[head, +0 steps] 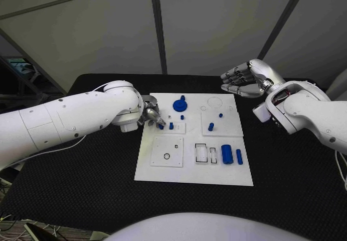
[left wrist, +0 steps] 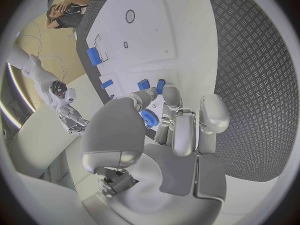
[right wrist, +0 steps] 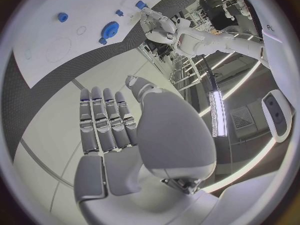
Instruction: Assemble the parts on the task board
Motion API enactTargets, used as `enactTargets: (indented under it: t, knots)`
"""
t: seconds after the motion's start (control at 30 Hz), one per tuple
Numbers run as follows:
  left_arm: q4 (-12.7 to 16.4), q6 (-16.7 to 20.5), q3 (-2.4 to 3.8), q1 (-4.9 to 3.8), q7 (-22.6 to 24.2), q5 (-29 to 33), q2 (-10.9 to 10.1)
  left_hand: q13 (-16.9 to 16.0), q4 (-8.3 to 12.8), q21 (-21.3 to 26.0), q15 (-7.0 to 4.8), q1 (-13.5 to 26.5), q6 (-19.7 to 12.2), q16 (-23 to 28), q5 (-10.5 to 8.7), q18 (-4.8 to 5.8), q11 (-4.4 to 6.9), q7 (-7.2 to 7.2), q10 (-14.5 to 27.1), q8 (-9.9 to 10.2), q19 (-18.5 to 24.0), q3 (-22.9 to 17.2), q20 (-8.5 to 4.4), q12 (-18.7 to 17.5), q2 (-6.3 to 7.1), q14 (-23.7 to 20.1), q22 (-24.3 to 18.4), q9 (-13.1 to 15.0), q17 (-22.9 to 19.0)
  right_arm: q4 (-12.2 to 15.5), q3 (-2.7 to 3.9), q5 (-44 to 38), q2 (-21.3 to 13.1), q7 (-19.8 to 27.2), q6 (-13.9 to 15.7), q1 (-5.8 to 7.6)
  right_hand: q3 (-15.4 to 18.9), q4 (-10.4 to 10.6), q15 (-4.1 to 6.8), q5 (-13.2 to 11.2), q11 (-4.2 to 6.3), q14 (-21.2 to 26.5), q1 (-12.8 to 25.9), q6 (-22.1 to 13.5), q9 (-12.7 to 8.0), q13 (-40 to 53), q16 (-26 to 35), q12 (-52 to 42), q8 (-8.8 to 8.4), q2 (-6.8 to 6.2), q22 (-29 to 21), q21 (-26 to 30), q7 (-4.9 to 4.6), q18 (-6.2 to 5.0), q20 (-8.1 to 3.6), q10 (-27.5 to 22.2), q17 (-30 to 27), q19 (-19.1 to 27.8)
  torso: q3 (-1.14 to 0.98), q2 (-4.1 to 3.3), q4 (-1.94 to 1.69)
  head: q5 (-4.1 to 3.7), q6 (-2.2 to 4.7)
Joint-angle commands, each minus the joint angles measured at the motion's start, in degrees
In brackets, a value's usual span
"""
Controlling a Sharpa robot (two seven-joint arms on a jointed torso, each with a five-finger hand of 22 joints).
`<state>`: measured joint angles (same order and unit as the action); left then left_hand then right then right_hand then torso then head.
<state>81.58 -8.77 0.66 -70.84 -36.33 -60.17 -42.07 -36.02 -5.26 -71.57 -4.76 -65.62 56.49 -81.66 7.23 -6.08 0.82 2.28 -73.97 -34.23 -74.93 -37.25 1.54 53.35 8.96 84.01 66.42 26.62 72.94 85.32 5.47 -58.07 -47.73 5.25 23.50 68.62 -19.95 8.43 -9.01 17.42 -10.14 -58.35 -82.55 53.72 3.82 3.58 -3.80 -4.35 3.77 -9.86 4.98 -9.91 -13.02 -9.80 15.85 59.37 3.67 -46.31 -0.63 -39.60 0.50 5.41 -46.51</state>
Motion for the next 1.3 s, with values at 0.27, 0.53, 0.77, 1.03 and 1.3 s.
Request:
enactTargets:
  t: [0.27,0.53,0.77,1.03,1.3]
  knots:
    - [-0.9,-3.6,-0.52,0.4,-1.0,1.0,0.8,-1.6,5.7,-0.8,-0.83,2.7,1.5,-0.4,-0.08,0.29,1.93,-1.08,-2.8,-0.9,-0.8,-5.3,-0.48,1.0,0.25,2.5,0.8,0.4,0.1,0.4,0.04,-1.0,-0.1,0.0,0.1,0.1,0.2,-0.2,-0.17,0.0,-0.33,0.4,0.6,-0.4,-0.1,0.0,0.3,0.4,-0.22,0.08,-0.1,0.3,-0.07,-0.73,0.1,-0.2,-0.1,-0.5,0.0,0.01,0.0,-0.32,-0.08]
    - [-0.9,-3.5,-0.53,0.39,-1.4,1.0,1.1,-2.1,3.1,-0.9,-1.2,6.2,2.7,-0.4,-0.24,0.42,2.35,-1.63,-3.3,-1.1,-1.1,-0.9,-0.87,1.3,0.36,2.5,1.2,0.6,0.1,0.8,0.04,-1.0,-0.1,-0.1,0.1,0.1,0.5,-0.4,-0.23,0.0,-0.39,0.5,0.6,-0.6,-0.1,0.0,0.3,0.4,-0.23,0.08,-0.3,0.6,-0.15,-0.72,0.13,-0.3,-0.1,-0.6,-0.02,0.04,-0.07,-0.32,-0.07]
    - [-1.3,-2.8,-0.53,0.39,-1.6,1.0,1.1,-2.8,-0.4,-1.1,-1.28,9.6,3.7,-0.4,-0.29,0.51,2.39,-1.68,-3.4,-0.9,-1.4,6.5,-1.02,1.8,0.4,2.5,1.7,0.6,0.2,1.0,0.04,-1.0,-0.1,-0.3,0.1,0.1,0.9,-0.7,-0.38,0.0,-0.54,0.9,0.9,-0.8,-0.1,0.0,0.3,0.6,-0.22,0.19,-0.8,1.4,-0.31,-0.64,0.26,-0.5,-0.1,-0.4,-0.01,0.03,-0.06,-0.3,0.03]
    - [-1.3,-1.3,-0.5,0.4,-1.2,1.0,0.8,-2.9,-3.1,-0.9,-1.27,11.3,4.0,-0.4,-0.26,0.5,2.33,-1.61,-3.3,-0.6,-1.4,13.5,-1.04,1.9,0.56,2.5,1.8,0.6,0.2,0.9,0.04,-1.4,-0.2,-0.5,0.1,0.1,1.4,-0.9,-0.56,0.1,-0.7,1.5,1.0,-1.1,0.0,0.0,0.4,0.6,-0.22,0.31,-1.1,2.1,-0.52,-0.61,0.37,-0.7,-0.2,-0.2,0.05,0.06,-0.08,-0.45,0.16]
    - [-0.1,1.2,0.09,0.39,-0.7,1.2,-0.3,-0.4,-6.4,0.3,-0.61,10.6,0.4,-0.3,-0.32,0.27,1.38,-0.41,-1.2,0.9,-0.7,22.5,-0.55,0.6,0.39,2.4,0.8,0.2,0.1,0.4,0.04,-1.5,-0.1,-0.6,0.1,0.09,2.0,-1.2,-0.78,0.1,-0.97,2.2,1.2,-1.5,-0.1,0.0,0.4,0.7,-0.25,0.43,-1.2,2.8,-0.85,-0.57,0.48,-1.2,-0.2,-0.2,0.06,0.02,-0.07,-0.53,0.43]
